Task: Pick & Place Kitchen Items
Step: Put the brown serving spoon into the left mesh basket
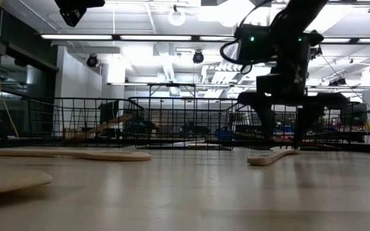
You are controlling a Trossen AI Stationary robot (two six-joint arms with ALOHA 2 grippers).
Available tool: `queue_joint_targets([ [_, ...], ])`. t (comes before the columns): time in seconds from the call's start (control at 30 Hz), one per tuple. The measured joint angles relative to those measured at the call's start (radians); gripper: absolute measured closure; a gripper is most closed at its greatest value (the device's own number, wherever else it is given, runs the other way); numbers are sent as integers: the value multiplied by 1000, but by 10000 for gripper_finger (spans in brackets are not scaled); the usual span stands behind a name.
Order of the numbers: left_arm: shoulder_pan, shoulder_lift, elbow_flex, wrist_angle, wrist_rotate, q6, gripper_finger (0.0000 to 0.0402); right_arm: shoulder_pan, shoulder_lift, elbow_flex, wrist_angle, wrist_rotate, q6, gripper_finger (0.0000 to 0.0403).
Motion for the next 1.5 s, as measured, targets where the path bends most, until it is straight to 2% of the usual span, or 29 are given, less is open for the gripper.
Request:
queue_joint_targets([
  [0.37,0,0,0,0,0,0,293,-79,36,0,78,-59,-137,158],
  [0.5,0,0,0,0,0,-7,293,-103,41,0,72,-118,-141,158],
  [0.73,0,0,0,-7,0,-15,293,-104,77,1,65,-154,-148,158],
  [1.0,0,0,1,-15,0,-15,293,-97,124,5,59,-153,-132,160],
  [1.13,0,0,1,-14,0,-15,293,-96,125,3,49,-155,-116,183],
  [1.33,0,0,1,-15,0,-15,293,-96,126,3,30,-170,-108,239],
  [1.5,0,0,1,-15,1,-15,293,-86,127,3,28,-170,-45,277],
])
